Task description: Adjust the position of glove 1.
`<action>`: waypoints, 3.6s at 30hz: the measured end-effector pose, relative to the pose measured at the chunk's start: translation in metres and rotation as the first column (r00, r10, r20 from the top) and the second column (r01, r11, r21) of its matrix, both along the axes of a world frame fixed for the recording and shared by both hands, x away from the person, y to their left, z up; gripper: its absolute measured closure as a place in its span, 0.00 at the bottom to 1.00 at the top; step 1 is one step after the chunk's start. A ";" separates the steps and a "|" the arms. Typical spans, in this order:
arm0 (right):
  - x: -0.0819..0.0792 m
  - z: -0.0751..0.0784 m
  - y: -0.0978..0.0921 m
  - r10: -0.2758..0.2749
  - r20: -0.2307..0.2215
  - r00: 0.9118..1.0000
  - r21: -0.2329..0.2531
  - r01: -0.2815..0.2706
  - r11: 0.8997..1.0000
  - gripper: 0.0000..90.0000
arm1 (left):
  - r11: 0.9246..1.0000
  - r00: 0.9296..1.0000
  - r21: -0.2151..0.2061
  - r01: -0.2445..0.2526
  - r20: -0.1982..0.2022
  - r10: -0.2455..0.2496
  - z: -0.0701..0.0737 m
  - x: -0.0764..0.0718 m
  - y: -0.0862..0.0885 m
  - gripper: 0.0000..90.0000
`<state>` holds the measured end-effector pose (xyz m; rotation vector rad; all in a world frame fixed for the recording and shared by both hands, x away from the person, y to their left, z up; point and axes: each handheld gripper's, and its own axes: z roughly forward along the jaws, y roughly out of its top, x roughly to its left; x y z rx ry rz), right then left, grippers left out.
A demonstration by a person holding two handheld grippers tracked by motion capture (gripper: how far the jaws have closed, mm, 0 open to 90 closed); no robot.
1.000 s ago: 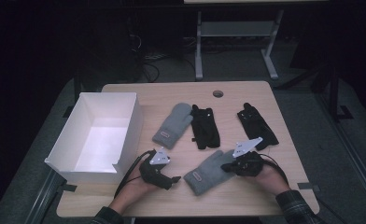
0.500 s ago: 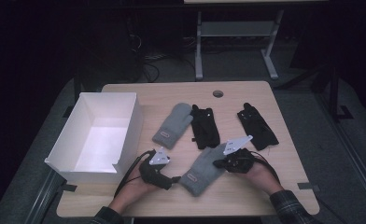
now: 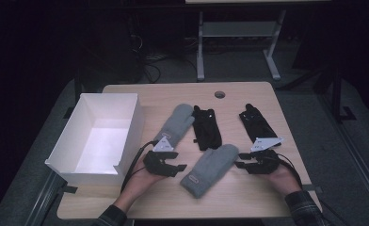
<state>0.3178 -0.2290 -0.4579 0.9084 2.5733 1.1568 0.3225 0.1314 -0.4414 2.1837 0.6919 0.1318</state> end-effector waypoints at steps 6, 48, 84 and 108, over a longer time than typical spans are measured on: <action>0.001 -0.003 -0.003 -0.023 0.002 1.000 -0.020 0.023 1.000 0.59 | 0.999 0.999 -0.008 0.033 -0.020 -0.033 -0.001 0.015 -0.026 0.46; 0.001 0.003 -0.002 0.044 0.001 0.999 -0.022 -0.044 0.999 1.00 | 0.998 0.999 0.043 0.039 -0.002 -0.039 0.048 0.020 -0.008 0.96; -0.001 0.005 -0.005 0.047 -0.005 0.999 -0.044 -0.047 0.998 1.00 | 0.970 0.967 0.037 0.242 -0.094 -0.238 0.018 -0.025 -0.047 0.99; 0.009 -0.001 0.055 0.121 0.011 0.993 -0.082 -0.120 0.989 1.00 | 0.972 0.978 0.129 0.195 -0.094 -0.184 0.002 -0.048 -0.014 0.99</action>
